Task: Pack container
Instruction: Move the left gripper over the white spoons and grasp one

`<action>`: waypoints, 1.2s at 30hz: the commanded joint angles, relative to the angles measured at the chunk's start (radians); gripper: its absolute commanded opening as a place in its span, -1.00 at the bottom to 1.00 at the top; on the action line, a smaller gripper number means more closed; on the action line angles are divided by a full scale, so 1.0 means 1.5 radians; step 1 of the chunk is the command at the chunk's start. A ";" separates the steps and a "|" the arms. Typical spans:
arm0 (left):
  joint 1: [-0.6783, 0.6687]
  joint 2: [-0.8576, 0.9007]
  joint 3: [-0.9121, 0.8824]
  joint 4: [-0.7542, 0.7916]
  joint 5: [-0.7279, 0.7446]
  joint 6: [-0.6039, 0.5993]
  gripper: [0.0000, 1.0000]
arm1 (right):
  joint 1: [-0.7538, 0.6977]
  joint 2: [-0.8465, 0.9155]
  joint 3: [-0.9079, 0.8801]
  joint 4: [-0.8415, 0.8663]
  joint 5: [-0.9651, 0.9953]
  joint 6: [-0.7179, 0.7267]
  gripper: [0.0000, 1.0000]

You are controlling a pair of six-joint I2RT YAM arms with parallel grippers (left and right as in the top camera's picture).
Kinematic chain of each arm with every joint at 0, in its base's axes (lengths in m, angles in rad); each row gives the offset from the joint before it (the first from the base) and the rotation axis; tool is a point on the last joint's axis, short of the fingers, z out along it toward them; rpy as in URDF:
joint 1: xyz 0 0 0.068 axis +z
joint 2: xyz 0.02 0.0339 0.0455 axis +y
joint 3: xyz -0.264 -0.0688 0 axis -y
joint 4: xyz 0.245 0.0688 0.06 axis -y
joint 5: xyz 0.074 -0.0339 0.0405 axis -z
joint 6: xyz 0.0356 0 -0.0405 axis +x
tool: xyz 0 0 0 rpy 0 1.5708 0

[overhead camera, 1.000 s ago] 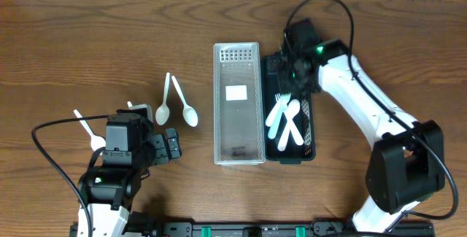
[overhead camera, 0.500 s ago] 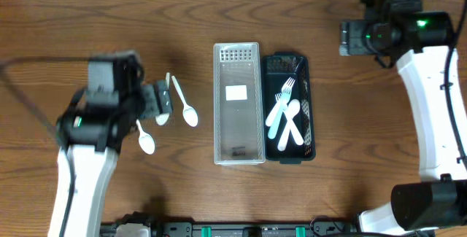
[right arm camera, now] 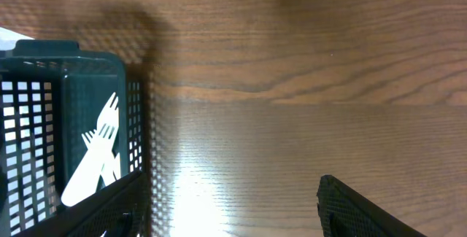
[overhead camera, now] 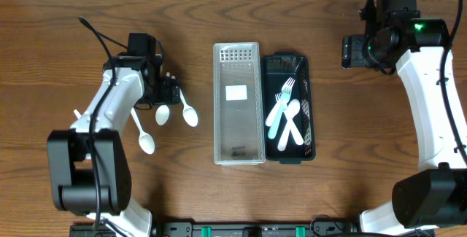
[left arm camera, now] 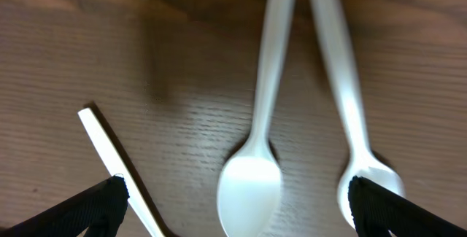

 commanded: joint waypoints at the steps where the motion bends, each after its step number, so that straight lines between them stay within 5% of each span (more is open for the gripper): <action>1: 0.019 0.029 0.006 0.009 -0.004 0.018 0.96 | -0.002 0.005 -0.003 0.002 -0.004 -0.010 0.54; 25: 0.025 0.124 0.006 0.070 0.033 0.053 1.00 | -0.001 0.005 -0.003 0.002 -0.005 -0.010 0.54; 30: 0.025 0.124 0.006 0.062 0.033 0.049 0.41 | -0.001 0.005 -0.003 0.002 -0.004 -0.010 0.54; 34: 0.025 0.124 0.006 0.055 0.033 0.044 0.25 | -0.001 0.005 -0.003 0.002 -0.005 -0.010 0.54; 36: 0.025 0.124 0.006 0.054 0.033 0.044 0.00 | -0.001 0.005 -0.003 0.002 -0.004 -0.010 0.55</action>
